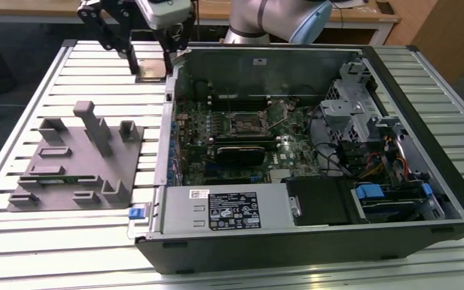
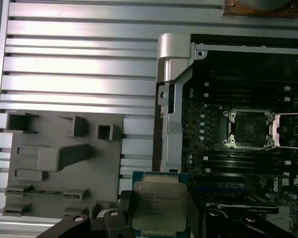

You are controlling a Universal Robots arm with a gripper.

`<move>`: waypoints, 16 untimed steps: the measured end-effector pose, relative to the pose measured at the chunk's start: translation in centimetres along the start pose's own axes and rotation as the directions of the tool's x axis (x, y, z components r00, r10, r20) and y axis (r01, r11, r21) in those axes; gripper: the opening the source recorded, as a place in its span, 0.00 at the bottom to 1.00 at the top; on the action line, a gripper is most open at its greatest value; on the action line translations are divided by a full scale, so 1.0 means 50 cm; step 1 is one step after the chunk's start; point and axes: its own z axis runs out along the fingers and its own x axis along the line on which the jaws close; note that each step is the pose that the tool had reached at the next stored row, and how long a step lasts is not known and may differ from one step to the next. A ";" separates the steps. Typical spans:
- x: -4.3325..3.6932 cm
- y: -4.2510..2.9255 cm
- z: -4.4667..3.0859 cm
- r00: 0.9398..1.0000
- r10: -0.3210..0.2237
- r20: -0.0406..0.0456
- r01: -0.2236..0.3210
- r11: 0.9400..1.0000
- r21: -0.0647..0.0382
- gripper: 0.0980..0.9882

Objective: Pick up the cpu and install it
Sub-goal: 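Pick up the cpu and move it towards the insertion slot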

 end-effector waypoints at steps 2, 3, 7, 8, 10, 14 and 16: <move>-0.013 0.000 0.000 1.000 0.000 0.000 0.000 1.000 0.000 0.48; -0.020 0.000 -0.001 1.000 0.000 0.000 0.000 1.000 0.000 0.48; -0.047 -0.001 -0.001 1.000 0.000 -0.001 0.000 1.000 -0.001 0.48; -0.054 -0.001 -0.001 1.000 0.000 -0.001 0.000 1.000 -0.001 0.48; -0.067 -0.002 -0.001 1.000 0.000 -0.001 0.000 1.000 -0.001 0.48; -0.093 -0.002 -0.002 1.000 0.000 -0.002 0.000 1.000 -0.001 0.48; -0.107 -0.003 -0.002 1.000 0.000 -0.002 0.000 1.000 -0.001 0.48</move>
